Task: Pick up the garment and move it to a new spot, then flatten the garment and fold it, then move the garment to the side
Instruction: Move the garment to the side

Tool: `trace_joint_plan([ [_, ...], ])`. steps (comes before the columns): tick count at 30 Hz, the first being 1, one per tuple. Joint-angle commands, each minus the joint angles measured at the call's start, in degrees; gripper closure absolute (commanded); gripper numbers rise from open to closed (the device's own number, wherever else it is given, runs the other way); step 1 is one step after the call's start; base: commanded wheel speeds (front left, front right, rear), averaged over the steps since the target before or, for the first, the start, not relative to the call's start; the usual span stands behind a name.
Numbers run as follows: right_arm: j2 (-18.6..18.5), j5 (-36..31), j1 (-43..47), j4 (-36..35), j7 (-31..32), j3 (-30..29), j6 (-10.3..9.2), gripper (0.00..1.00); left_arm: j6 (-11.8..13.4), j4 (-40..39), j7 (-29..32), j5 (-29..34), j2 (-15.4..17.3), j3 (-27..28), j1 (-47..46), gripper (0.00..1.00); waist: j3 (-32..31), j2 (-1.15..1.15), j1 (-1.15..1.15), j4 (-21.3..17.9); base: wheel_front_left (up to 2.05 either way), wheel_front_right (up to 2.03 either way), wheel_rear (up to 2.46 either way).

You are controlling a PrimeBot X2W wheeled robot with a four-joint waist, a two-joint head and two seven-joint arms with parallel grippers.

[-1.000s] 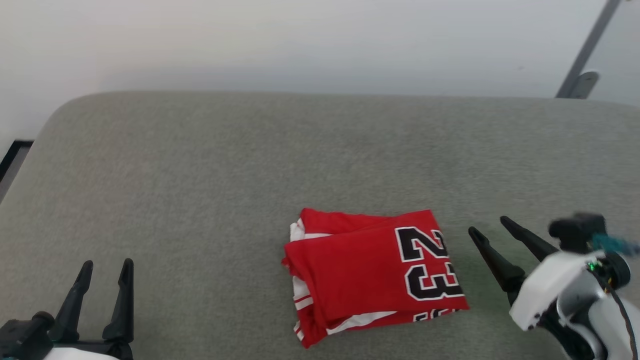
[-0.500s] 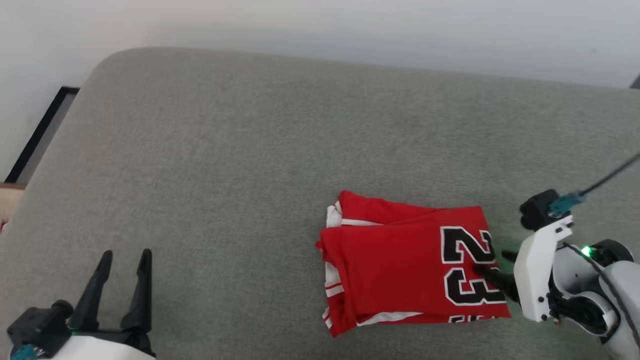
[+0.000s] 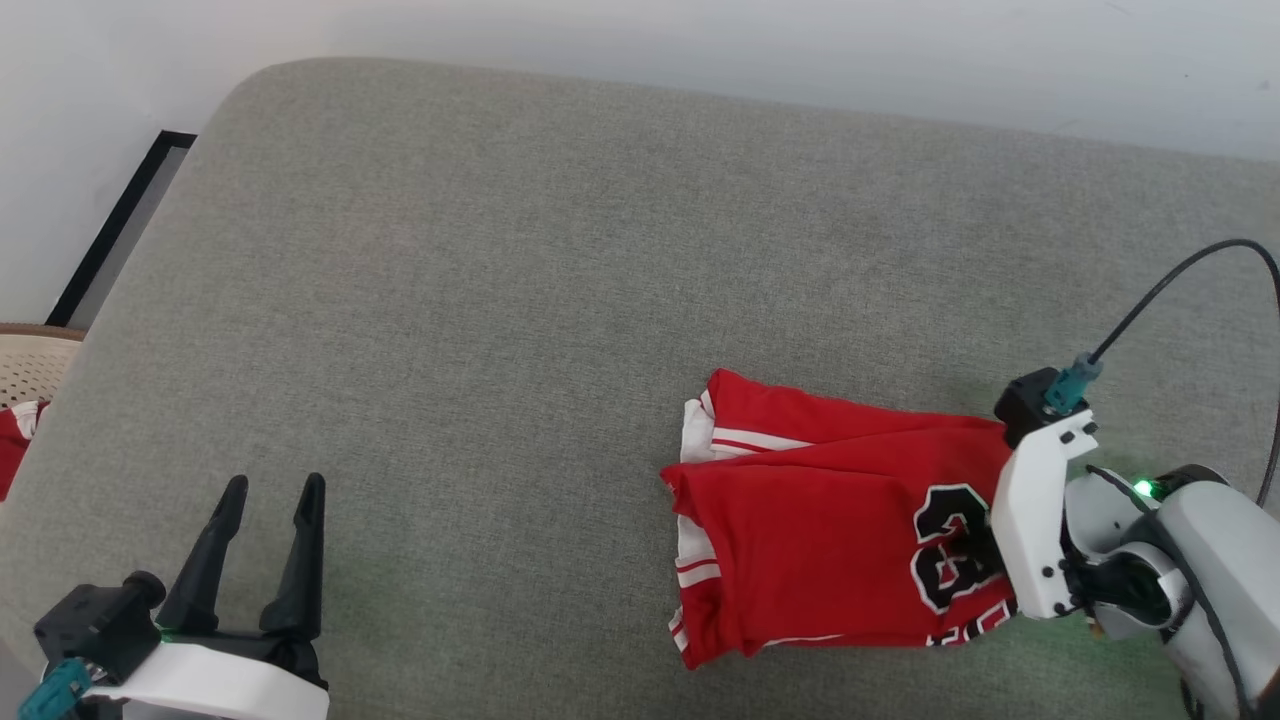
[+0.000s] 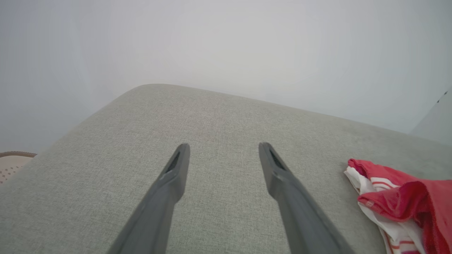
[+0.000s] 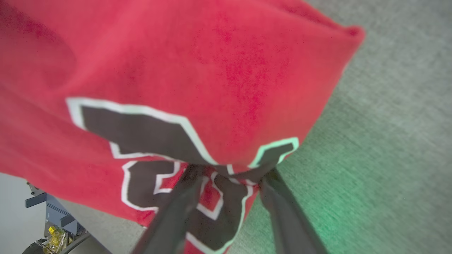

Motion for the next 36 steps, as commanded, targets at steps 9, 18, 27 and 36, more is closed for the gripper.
trace_joint_plan([
  [9, -0.8, 2.6, -0.4, -4.8, 1.5, -2.5, 0.01, 1.0, -0.2, -0.5, -0.4, -2.7, 1.8, -0.6, -3.0, 0.0, 0.6, 0.0, 0.0, -2.7, 0.0, 0.0, 0.0],
  [18, -3.7, -0.3, -3.3, -10.8, 1.9, -8.4, 0.0, 1.0, -0.2, -1.8, -0.3, -3.4, 4.4, -2.7, -8.6, 0.0, 3.2, 0.0, 0.0, -7.3, 0.0, 0.0, 0.0],
  [27, -5.9, -4.2, -5.6, -13.0, 1.9, -14.8, 0.0, 1.0, -0.2, -2.9, -0.3, -1.9, 5.4, -6.4, -15.1, 0.0, 5.9, 0.0, 0.0, -11.7, 0.0, 0.0, 0.0],
  [36, -7.7, -9.8, -8.0, -11.5, -1.8, -22.2, 0.0, 1.0, -0.2, -3.1, -0.3, -0.3, 6.0, -10.4, -21.1, 0.0, 9.5, 0.0, 0.0, -17.1, 0.0, 0.0, 0.0],
])
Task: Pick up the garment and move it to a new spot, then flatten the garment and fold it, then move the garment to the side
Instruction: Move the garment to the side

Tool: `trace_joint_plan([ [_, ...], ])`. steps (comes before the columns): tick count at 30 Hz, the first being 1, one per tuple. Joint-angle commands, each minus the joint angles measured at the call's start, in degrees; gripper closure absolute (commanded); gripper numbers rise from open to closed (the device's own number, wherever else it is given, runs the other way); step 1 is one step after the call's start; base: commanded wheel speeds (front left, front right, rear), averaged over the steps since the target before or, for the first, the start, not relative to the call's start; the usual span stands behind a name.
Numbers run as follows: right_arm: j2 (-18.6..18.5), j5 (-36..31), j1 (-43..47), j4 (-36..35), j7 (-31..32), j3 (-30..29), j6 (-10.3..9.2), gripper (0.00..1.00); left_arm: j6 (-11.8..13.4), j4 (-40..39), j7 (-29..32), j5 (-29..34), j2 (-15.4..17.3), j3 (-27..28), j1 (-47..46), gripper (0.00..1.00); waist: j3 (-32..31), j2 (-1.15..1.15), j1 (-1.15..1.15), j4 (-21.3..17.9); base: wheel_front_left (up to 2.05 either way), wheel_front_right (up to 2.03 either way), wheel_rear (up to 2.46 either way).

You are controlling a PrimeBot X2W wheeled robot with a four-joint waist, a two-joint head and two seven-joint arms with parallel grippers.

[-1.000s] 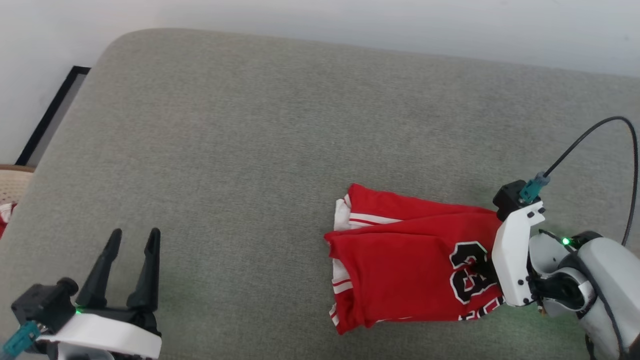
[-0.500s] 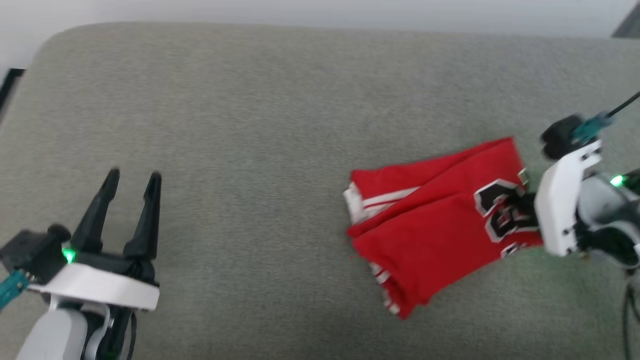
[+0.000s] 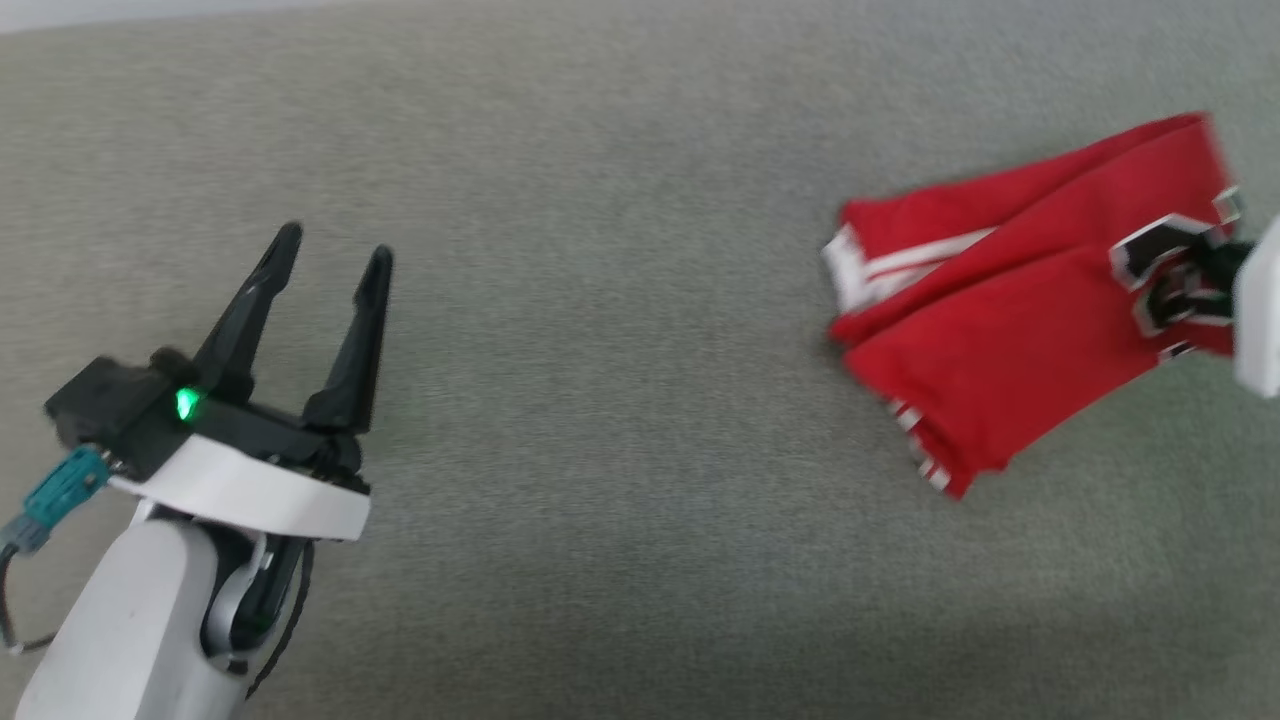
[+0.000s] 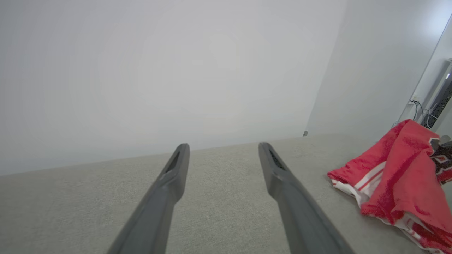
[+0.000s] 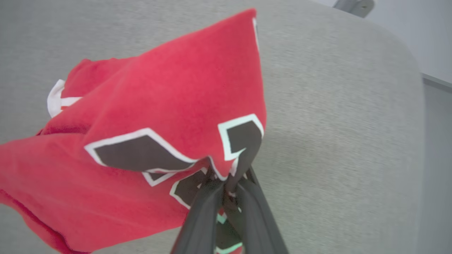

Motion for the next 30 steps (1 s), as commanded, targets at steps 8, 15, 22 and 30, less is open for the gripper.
trace_joint_plan([
  [8, -2.4, -5.6, -3.7, 3.9, -5.8, -4.4, -0.05, 1.0, -0.2, -0.3, -0.3, 1.0, 1.3, -4.4, -6.2, 0.0, 4.5, 0.0, 0.0, -4.4, 0.0, 0.0, 0.0],
  [15, -3.2, -12.4, -7.0, 8.5, -10.6, -7.7, -0.05, 1.0, -0.2, -0.6, -0.3, 1.8, 1.3, -8.9, -11.5, 0.0, 7.5, 0.0, 0.0, -6.2, 0.0, 0.0, 0.0],
  [22, -2.0, -20.4, -9.8, 14.8, -14.3, -12.3, -0.06, 1.0, -0.2, -0.1, -0.3, 2.4, 0.9, -13.1, -16.1, 0.0, 10.1, 0.0, 0.0, -6.5, 0.0, 0.0, 0.0],
  [30, 2.0, -31.1, -13.0, 23.4, -17.1, -20.1, -0.06, 1.0, -0.2, 0.7, -0.3, 2.0, 1.1, -16.6, -19.5, 0.0, 12.4, 0.0, 0.0, -6.1, 0.0, 0.0, 0.0],
])
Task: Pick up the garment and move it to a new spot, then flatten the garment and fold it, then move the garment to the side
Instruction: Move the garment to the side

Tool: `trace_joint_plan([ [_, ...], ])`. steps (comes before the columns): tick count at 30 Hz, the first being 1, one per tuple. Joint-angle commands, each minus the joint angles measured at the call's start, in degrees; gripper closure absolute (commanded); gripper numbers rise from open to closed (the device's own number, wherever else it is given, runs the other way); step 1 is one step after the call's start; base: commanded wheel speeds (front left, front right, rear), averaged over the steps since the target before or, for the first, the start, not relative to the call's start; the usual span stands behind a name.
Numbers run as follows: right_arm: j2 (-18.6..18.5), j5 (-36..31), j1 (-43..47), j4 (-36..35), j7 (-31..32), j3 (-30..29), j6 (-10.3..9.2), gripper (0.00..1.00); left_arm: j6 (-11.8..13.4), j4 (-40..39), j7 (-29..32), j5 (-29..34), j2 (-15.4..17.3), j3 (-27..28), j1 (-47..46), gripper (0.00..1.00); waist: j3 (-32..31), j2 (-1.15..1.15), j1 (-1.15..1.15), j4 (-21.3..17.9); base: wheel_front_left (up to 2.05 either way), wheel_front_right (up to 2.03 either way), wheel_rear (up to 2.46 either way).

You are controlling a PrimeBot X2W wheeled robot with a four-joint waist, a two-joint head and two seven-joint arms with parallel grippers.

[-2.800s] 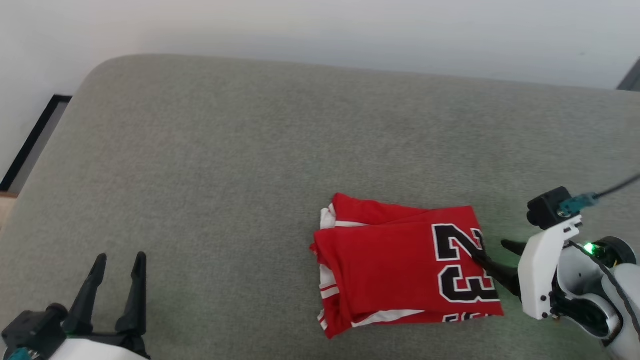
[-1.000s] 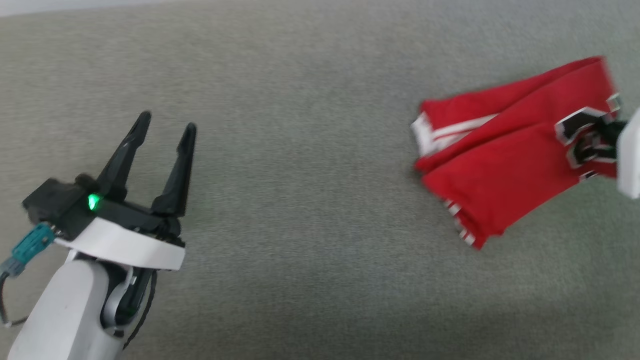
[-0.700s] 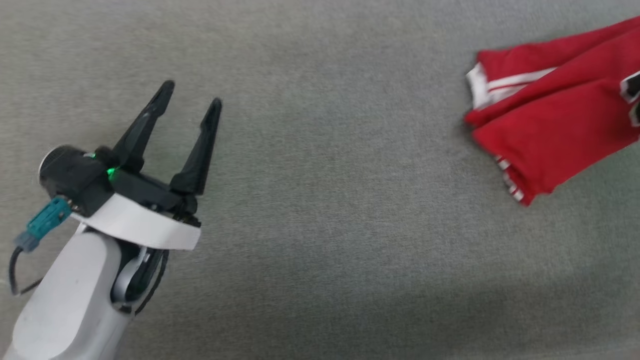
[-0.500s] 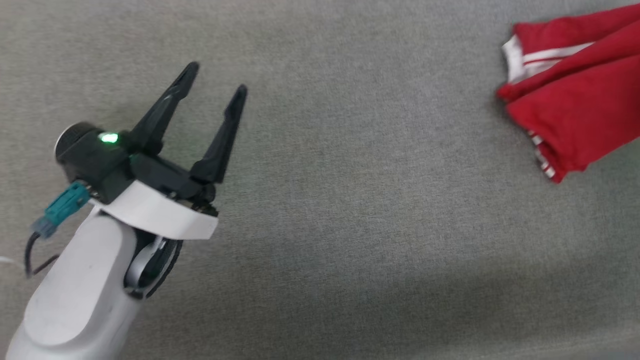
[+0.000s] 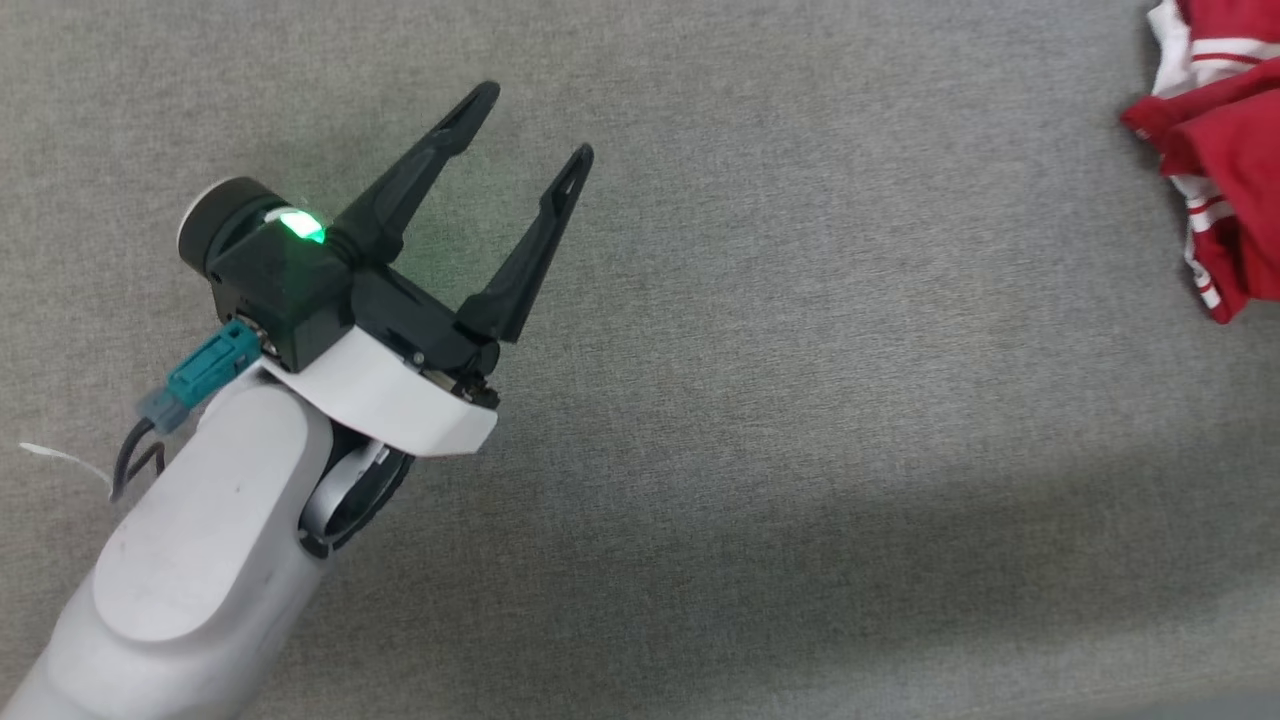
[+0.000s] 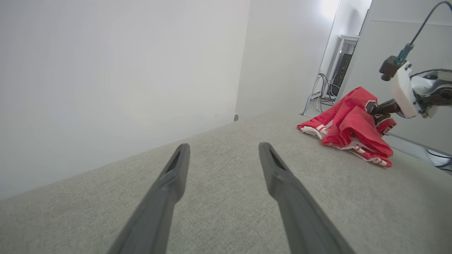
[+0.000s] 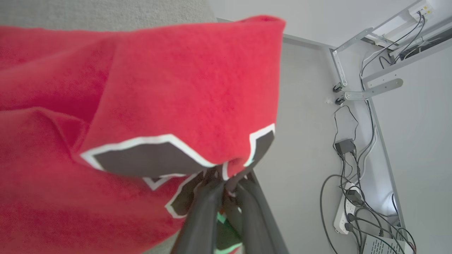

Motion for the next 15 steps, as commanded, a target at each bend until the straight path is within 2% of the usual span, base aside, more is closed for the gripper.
trace_joint_plan([
  [1, 0.6, -1.5, -1.0, 0.9, -0.6, -1.0, -0.07, 1.0, -0.2, 0.2, -0.3, -0.4, 0.2, -0.1, -1.2, 0.0, 0.5, 0.0, 0.0, 0.3, 0.0, 0.0, 0.0],
  [8, 3.7, -6.9, -2.9, 5.7, -3.1, -6.1, -0.06, 1.0, -0.2, 0.9, -0.3, -0.8, 0.3, -1.4, -2.7, 0.0, 1.4, 0.0, 0.0, 1.3, 0.0, 0.0, 0.0],
  [9, 4.2, -7.8, -3.0, 6.1, -3.5, -6.2, -0.06, 0.87, -0.2, 1.0, -0.3, -0.9, 0.4, -1.4, -2.9, 0.0, 1.4, 0.0, 0.0, 1.4, 0.0, 0.0, 0.0],
  [10, 4.8, -8.0, -3.1, 6.6, -3.8, -6.2, -0.06, 0.62, -0.2, 1.1, -0.3, -1.1, 0.5, -1.2, -2.9, 0.0, 1.4, 0.0, 0.0, 1.5, 0.0, 0.0, 0.0],
  [11, 4.8, -8.3, -3.5, 6.8, -4.2, -7.4, -0.07, 0.22, -0.2, 1.1, -0.3, -1.2, 0.6, -0.9, -2.8, 0.0, 1.3, 0.0, 0.0, 1.5, 0.0, 0.0, 0.0],
  [12, 4.8, -9.0, -3.9, 7.1, -4.4, -7.9, -0.06, 0.0, -0.2, 1.1, -0.3, -1.3, 0.7, -0.7, -2.5, 0.0, 1.2, 0.0, 0.0, 1.5, 0.0, 0.0, 0.0],
  [15, 5.5, -9.8, -4.3, 7.3, -5.4, -8.2, -0.06, 0.0, -0.2, 1.3, -0.3, -1.1, 1.1, 0.8, -0.9, 0.0, 0.4, 0.0, 0.0, 1.4, 0.0, 0.0, 0.0],
])
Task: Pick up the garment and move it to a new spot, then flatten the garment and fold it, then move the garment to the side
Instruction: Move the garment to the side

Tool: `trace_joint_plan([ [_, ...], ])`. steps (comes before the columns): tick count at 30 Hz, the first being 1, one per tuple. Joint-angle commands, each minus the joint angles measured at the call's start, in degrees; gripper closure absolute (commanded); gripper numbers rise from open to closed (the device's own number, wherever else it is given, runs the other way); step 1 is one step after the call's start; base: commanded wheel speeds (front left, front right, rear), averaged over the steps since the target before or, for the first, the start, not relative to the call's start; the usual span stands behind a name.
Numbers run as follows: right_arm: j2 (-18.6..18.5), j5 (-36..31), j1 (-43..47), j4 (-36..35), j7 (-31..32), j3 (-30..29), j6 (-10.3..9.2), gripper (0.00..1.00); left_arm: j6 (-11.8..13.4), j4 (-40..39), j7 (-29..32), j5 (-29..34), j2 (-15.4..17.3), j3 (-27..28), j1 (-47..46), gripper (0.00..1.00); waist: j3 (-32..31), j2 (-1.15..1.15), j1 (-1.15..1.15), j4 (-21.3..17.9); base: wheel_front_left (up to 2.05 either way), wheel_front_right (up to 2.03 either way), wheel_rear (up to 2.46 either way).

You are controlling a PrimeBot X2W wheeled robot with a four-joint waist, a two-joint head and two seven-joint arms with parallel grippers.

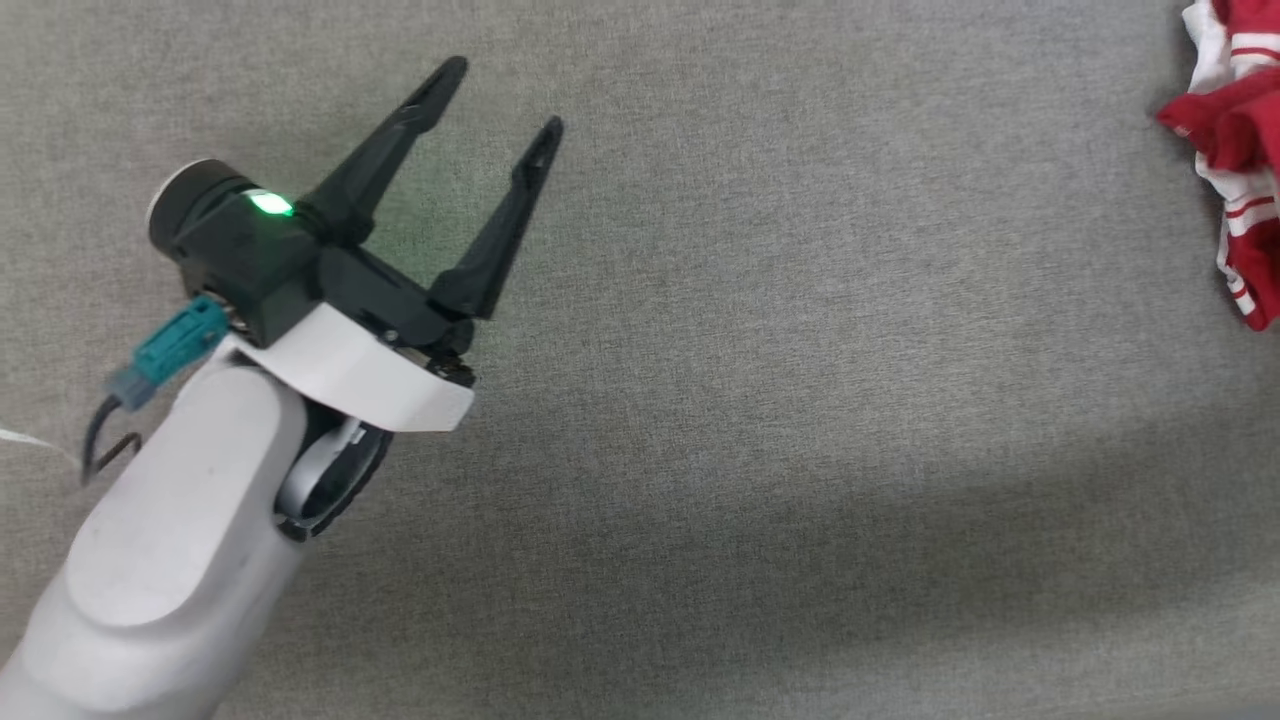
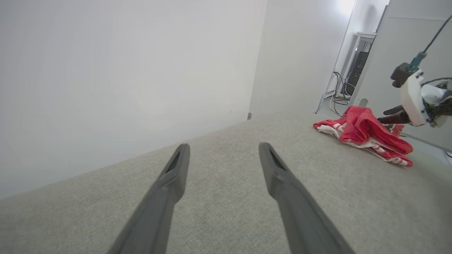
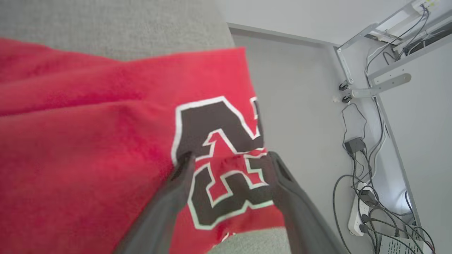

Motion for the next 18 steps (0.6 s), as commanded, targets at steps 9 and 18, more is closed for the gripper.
trace_joint_plan([
  [9, 2.1, 1.7, 0.0, -1.4, -5.0, 0.3, -0.05, 0.0, -0.2, -1.2, -0.3, -0.6, 0.9, 6.2, 6.9, 0.0, -4.4, 0.0, 0.0, 0.1, 0.0, 0.0, 0.0],
  [18, 6.4, 10.2, 4.9, -8.2, -11.5, 7.0, -0.05, 0.0, -0.2, -0.7, -0.3, -1.6, 0.7, 13.1, 15.2, 0.0, -10.7, 0.0, 0.0, 1.2, 0.0, 0.0, 0.0],
])
